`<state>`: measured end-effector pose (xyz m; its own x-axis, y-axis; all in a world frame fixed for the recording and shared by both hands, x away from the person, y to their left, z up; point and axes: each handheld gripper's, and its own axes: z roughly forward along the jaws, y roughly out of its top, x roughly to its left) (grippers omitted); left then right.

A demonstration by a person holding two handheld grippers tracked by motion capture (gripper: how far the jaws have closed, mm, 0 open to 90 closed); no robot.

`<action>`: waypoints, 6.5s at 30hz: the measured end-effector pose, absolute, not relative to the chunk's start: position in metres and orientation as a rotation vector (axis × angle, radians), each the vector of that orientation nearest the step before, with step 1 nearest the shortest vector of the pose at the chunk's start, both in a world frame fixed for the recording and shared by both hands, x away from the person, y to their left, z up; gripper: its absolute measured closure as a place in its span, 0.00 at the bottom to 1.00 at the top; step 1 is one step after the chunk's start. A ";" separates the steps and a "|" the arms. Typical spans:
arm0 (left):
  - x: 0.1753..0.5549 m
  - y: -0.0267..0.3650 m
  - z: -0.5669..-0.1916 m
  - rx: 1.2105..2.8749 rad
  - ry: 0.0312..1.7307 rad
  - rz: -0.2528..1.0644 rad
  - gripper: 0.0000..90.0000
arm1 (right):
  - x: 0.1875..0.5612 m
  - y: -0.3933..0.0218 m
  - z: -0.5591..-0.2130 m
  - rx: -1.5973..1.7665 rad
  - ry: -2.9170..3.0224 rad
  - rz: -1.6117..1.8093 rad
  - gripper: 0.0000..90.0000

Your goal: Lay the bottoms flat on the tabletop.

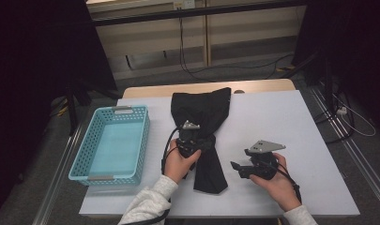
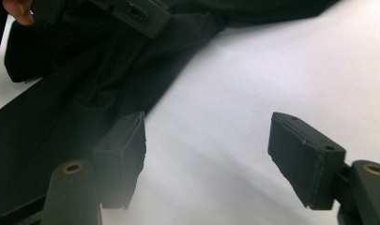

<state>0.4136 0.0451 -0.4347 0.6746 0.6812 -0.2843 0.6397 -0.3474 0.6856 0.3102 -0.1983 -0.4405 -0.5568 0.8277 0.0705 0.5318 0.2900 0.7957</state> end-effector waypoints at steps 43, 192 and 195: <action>0.431 0.118 -0.400 1.864 1.138 0.045 0.95 | 0.326 -0.114 -0.456 1.073 2.390 1.151 0.36; 0.413 0.083 -0.418 2.019 1.031 0.105 0.25 | 0.315 -0.182 -0.411 1.204 2.255 1.339 0.99; 0.412 0.081 -0.417 2.016 1.026 0.103 0.25 | 0.314 -0.200 -0.409 1.241 2.212 1.328 0.99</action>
